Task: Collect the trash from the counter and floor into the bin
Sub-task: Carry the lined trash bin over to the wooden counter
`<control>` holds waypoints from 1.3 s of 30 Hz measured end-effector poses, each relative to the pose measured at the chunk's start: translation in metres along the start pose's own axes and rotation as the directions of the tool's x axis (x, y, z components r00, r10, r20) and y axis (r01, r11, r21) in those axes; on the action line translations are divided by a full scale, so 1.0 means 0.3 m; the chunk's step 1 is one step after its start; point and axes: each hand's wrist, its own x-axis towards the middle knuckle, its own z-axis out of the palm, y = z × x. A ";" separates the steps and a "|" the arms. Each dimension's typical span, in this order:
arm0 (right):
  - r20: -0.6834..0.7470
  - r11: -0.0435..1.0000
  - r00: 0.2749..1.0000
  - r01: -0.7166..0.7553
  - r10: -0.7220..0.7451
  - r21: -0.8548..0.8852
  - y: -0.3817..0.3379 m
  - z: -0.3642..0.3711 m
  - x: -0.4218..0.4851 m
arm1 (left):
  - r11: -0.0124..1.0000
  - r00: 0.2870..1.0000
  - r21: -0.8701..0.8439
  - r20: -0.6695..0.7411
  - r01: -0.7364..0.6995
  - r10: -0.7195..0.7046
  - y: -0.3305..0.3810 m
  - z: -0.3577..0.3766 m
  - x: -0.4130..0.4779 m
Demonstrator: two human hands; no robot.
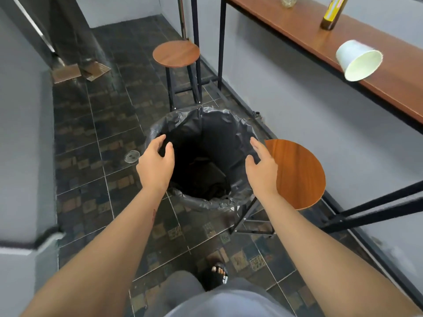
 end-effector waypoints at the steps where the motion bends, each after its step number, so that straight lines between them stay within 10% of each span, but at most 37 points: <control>1: -0.013 1.000 1.000 -0.015 0.015 0.006 -0.005 0.011 0.033 | 1.000 1.000 0.005 0.015 -0.011 0.011 0.012 0.015 0.039; 11: -0.300 0.990 0.944 -0.132 0.139 0.043 -0.064 0.195 0.434 | 0.989 0.954 -0.045 0.263 -0.138 0.145 0.123 0.249 0.576; 20: -0.598 0.959 0.752 -0.246 0.278 0.137 -0.203 0.341 0.649 | 0.892 0.792 -0.168 0.412 -0.420 0.451 0.288 0.442 1.036; 39: -0.705 0.869 0.528 -0.409 0.474 0.278 -0.079 0.175 0.920 | 0.932 0.498 -0.276 0.789 -0.237 0.360 0.585 0.937 1.214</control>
